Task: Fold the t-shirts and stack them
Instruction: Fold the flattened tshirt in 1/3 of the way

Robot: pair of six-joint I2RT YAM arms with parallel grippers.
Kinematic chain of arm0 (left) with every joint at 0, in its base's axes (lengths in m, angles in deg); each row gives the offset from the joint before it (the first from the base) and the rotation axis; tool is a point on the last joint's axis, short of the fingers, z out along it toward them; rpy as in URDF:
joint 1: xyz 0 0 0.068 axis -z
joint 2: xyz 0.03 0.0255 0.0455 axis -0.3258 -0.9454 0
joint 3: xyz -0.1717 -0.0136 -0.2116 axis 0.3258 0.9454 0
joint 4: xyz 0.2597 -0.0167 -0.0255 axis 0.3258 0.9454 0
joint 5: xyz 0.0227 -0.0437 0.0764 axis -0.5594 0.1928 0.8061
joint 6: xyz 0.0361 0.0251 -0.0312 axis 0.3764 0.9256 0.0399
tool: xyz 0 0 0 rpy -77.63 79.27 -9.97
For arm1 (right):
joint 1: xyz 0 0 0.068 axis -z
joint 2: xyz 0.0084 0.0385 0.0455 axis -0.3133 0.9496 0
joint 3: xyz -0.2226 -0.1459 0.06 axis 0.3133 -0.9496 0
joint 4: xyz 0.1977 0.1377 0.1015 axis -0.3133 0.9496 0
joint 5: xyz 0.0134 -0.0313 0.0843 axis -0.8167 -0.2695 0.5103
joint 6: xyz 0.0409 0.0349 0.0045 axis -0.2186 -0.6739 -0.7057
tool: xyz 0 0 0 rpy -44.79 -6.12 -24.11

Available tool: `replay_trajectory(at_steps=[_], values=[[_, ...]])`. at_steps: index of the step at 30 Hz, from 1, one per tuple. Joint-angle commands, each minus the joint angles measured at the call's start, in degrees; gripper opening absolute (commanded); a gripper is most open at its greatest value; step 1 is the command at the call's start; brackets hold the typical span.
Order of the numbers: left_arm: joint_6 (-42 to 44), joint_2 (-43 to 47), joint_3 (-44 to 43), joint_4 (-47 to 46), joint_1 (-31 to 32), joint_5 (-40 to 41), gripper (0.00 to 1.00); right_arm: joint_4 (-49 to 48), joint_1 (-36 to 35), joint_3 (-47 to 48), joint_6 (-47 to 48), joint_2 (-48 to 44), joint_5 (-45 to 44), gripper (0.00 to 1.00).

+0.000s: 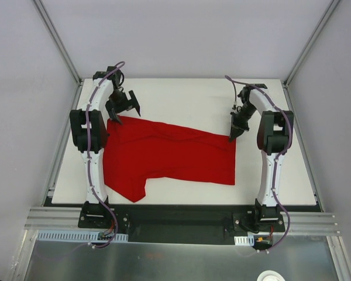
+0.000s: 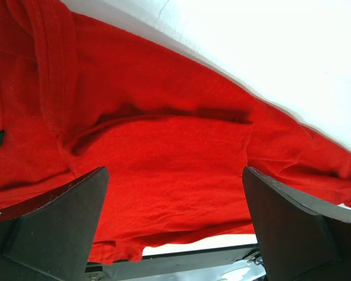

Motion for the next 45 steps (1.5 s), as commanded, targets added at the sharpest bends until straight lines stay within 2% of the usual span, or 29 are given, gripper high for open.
replay_trajectory(at_steps=[1,9,14,16,18,20,23,27,34,39,45], values=[[1.7,2.0,-0.3,2.5,-0.3,0.6,0.99,5.4,-0.6,-2.0,0.6,-6.2,2.5,0.01],[1.7,2.4,-1.3,3.3,-0.4,1.2,0.99,4.8,-1.8,-12.0,0.9,-14.8,3.4,0.01],[1.5,2.3,-1.6,3.5,-0.4,1.1,0.99,5.3,-2.8,-18.4,1.2,-16.6,2.3,0.01],[1.4,2.1,-1.7,3.7,-0.3,0.9,0.99,4.8,-3.3,-21.2,0.9,-16.3,1.6,0.19],[1.4,2.0,-2.2,3.9,-0.3,0.8,0.99,6.3,-3.5,-20.5,0.6,-14.8,-0.9,0.32],[1.4,1.8,-3.2,4.5,-0.3,0.9,0.99,6.8,-3.8,-18.6,0.4,-13.8,-1.5,0.31],[1.5,1.4,-5.6,4.2,-0.3,-0.2,0.99,7.7,-3.9,-13.9,0.2,-13.6,-3.9,0.39],[1.7,-1.6,-11.2,4.0,-0.1,-2.0,0.99,7.7,-4.0,-7.6,-0.1,-12.3,-4.6,0.39],[1.1,-9.0,-17.1,4.1,-0.2,-1.2,0.99,7.8,-5.0,-5.6,-0.1,-8.6,-1.8,0.40],[2.1,-9.5,-13.4,4.9,0.2,-4.5,0.85,7.8,-5.2,-5.6,0.1,-8.5,-2.0,0.41],[4.4,-7.6,-9.8,5.0,1.7,-4.1,0.81,7.8,-5.1,-5.0,0.0,-8.0,-1.6,0.41]])
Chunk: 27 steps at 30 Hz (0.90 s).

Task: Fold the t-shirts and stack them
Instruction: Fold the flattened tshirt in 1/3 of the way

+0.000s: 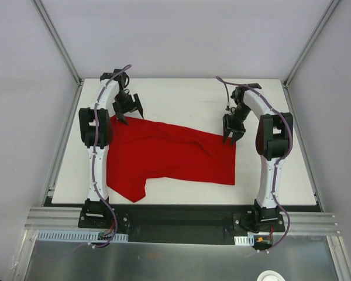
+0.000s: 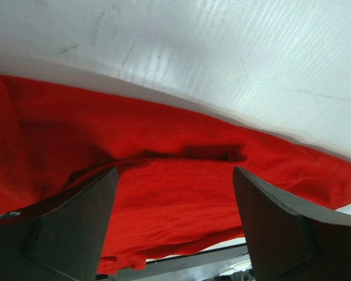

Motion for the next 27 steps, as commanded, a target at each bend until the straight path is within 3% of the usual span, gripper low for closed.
replay_trajectory(at_steps=[1,6,9,11,15,22,24,25,27], values=[[2.2,3.6,1.8,1.9,1.0,-0.9,0.78,7.4,-0.1,1.4,-0.3,-0.6,0.8,0.41],[3.6,6.3,5.9,2.6,1.9,-0.3,0.63,7.5,-0.2,1.4,-0.3,-0.2,1.0,0.41],[4.3,9.8,8.7,2.8,2.2,2.2,0.36,7.5,-0.2,1.3,-0.1,-0.3,1.2,0.41],[4.6,11.0,10.3,2.9,2.2,3.7,0.12,7.5,-0.2,1.3,-0.2,-0.3,1.3,0.41],[5.1,12.5,11.5,3.6,2.2,5.8,0.00,7.4,-0.2,1.3,0.0,-0.1,1.8,0.41],[5.4,16.2,10.6,3.8,2.3,8.2,0.02,7.4,-0.2,1.1,0.2,0.0,2.3,0.41],[6.1,16.2,10.6,3.9,2.3,10.0,0.39,7.4,-0.2,1.1,0.2,0.1,2.5,0.41],[6.3,15.8,11.0,3.9,2.2,10.9,0.50,7.4,-0.2,1.2,0.2,0.1,2.6,0.41],[6.7,14.3,11.2,3.9,2.2,11.0,0.53,7.3,-0.1,1.2,0.2,0.1,2.8,0.41]])
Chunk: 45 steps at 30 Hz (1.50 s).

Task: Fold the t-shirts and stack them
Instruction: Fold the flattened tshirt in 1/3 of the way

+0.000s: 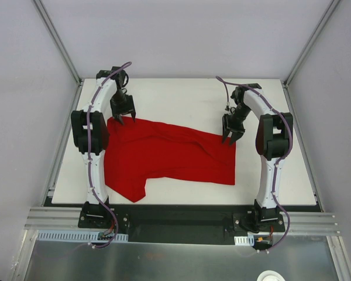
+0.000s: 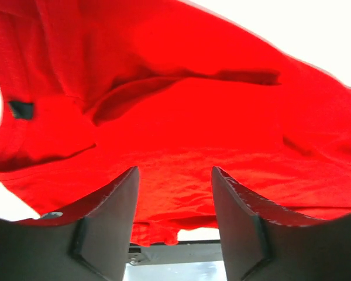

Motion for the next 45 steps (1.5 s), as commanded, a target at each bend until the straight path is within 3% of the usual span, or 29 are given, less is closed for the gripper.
replay_trajectory(at_steps=[1,16,26,40,45], values=[[1.8,1.1,-0.2,2.1,0.5,4.2,0.54,7.2,-0.1,1.1,0.3,0.0,1.2,0.41],[1.3,-6.5,-5.5,1.5,-0.9,9.4,0.61,6.9,-0.1,-0.6,0.7,-0.7,1.6,0.41],[0.7,-4.3,-8.2,1.3,-3.3,11.5,0.62,6.7,-0.1,-1.2,0.8,-0.7,1.8,0.41],[0.8,-6.3,-7.7,0.3,-3.9,8.3,0.61,6.9,-0.1,-1.1,0.9,-0.7,1.8,0.41],[1.1,-7.6,-6.5,0.2,-3.8,5.6,0.56,6.9,-0.1,-0.7,0.8,-0.5,1.8,0.41]])
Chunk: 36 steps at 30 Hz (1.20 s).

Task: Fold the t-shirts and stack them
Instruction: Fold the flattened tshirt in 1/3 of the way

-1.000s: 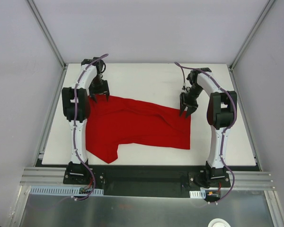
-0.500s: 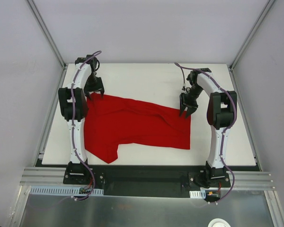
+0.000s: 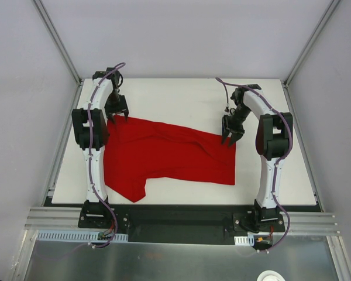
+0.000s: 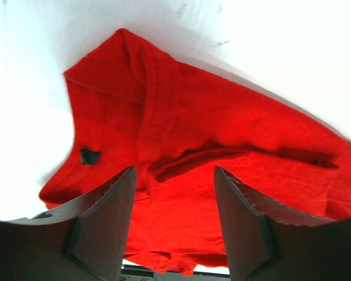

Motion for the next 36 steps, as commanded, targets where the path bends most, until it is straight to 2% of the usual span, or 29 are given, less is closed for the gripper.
replay_trajectory(at_steps=[1,4,6,10,14,15,18,25,28,32,36], values=[[0.1,-0.3,0.1,0.8,0.1,-2.8,0.50,6.9,-0.1,0.3,0.6,-0.3,0.7,0.41],[0.5,-0.5,1.1,0.6,0.3,-3.5,0.38,7.0,-0.1,0.3,0.5,-0.3,0.6,0.41],[0.8,-0.6,1.8,0.2,0.3,-3.8,0.37,7.0,-0.1,0.3,0.5,-0.3,0.6,0.41],[1.0,-0.3,3.3,0.2,0.6,-4.0,0.37,7.2,-0.1,0.7,0.4,-0.2,0.6,0.41],[1.6,0.5,4.0,0.2,0.5,-2.7,0.46,7.3,-0.1,1.1,0.3,0.2,0.8,0.41],[1.6,0.6,4.0,0.2,0.5,-2.6,0.51,7.4,-0.1,1.1,0.3,0.1,0.8,0.41],[1.7,0.5,4.4,0.1,0.5,-3.1,0.50,7.4,-0.1,1.1,0.2,0.1,0.8,0.41],[2.9,0.9,6.9,0.1,0.6,-4.7,0.33,7.4,-0.1,1.3,0.2,0.1,0.8,0.41],[3.1,1.9,8.4,0.1,0.7,-4.9,0.34,7.5,-0.2,1.4,0.2,0.2,0.8,0.41],[3.9,2.3,9.7,0.1,1.4,-4.6,0.13,7.5,-0.2,1.5,0.2,0.2,0.8,0.41],[4.0,3.2,9.2,0.0,1.7,-3.9,0.00,7.5,-0.3,1.6,0.2,0.3,0.7,0.41]])
